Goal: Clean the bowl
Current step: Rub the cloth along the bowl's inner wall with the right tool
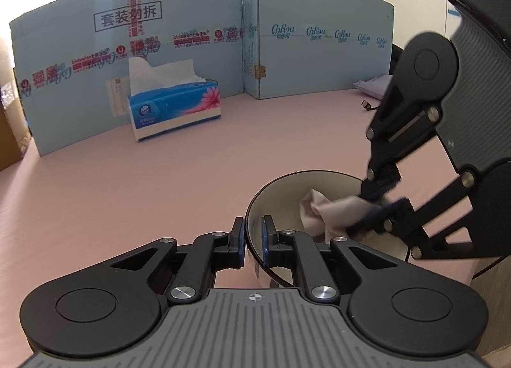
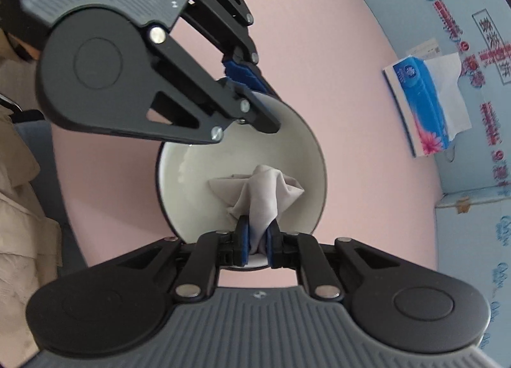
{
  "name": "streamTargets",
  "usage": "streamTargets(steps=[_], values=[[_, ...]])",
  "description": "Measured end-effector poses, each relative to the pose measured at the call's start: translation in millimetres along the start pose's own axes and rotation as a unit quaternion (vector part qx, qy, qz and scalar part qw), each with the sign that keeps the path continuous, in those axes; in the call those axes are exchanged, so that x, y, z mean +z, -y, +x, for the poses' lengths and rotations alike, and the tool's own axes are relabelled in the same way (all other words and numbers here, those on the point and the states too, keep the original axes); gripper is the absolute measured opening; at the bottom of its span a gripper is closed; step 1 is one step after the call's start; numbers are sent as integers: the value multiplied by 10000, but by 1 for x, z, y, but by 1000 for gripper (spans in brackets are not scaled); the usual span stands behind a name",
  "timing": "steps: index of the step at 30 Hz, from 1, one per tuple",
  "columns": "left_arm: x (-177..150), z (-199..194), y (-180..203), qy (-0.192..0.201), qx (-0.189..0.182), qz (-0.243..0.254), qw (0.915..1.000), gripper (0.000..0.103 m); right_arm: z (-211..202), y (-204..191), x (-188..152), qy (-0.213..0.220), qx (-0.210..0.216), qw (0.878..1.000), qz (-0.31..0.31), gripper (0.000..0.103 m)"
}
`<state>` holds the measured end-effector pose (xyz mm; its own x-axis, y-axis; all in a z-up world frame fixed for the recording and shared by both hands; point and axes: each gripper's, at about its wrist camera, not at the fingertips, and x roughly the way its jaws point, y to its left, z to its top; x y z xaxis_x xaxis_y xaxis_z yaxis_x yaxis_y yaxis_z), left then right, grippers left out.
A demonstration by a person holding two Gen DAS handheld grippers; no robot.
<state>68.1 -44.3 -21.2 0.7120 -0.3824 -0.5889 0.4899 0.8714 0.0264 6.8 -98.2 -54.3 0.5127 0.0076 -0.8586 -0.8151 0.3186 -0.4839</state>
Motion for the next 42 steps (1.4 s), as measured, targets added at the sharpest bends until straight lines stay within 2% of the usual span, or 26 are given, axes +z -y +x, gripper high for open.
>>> streamTargets(steps=[4,7,10,14,18,20,22,24,27,33,35,37,39,42], values=[[0,0,-1,10,-20,12,10000,14,-4,4,-2,148,-136,9998,-17,8],[0,0,-1,20,-34,20,10000,14,7,10,-3,94,57,9999,-56,8],[1,0,-1,35,-32,30,10000,14,-1,6,-16,38,212,9997,-79,8],[2,1,0,55,-32,69,10000,13,1,13,-7,17,500,9987,112,11],[5,2,-1,64,-120,48,9999,13,-7,16,-16,99,948,9946,421,13],[7,2,-1,52,-116,38,9999,18,-14,12,-21,205,1156,9918,507,13],[7,1,2,35,-32,55,10000,20,-19,10,-25,283,1169,9909,600,13],[5,-3,3,44,-18,18,10000,29,-26,9,-32,395,1173,9895,745,13],[2,-10,5,40,7,-80,10000,34,-33,3,-40,524,1144,9887,815,13],[-9,-28,13,-37,-3,-361,9993,34,-47,-5,-58,761,1112,9859,992,13],[-10,-29,17,-34,123,-376,9992,33,-51,-5,-64,802,1120,9850,1035,13],[-10,-27,21,-43,266,-358,9990,30,-56,-7,-68,859,1124,9842,1068,13],[-9,-24,21,-72,326,-328,9989,22,-61,-6,-72,923,1154,9830,1089,13],[-6,-21,19,-107,265,-189,9994,19,-67,-6,-79,949,1185,9818,1138,13]])
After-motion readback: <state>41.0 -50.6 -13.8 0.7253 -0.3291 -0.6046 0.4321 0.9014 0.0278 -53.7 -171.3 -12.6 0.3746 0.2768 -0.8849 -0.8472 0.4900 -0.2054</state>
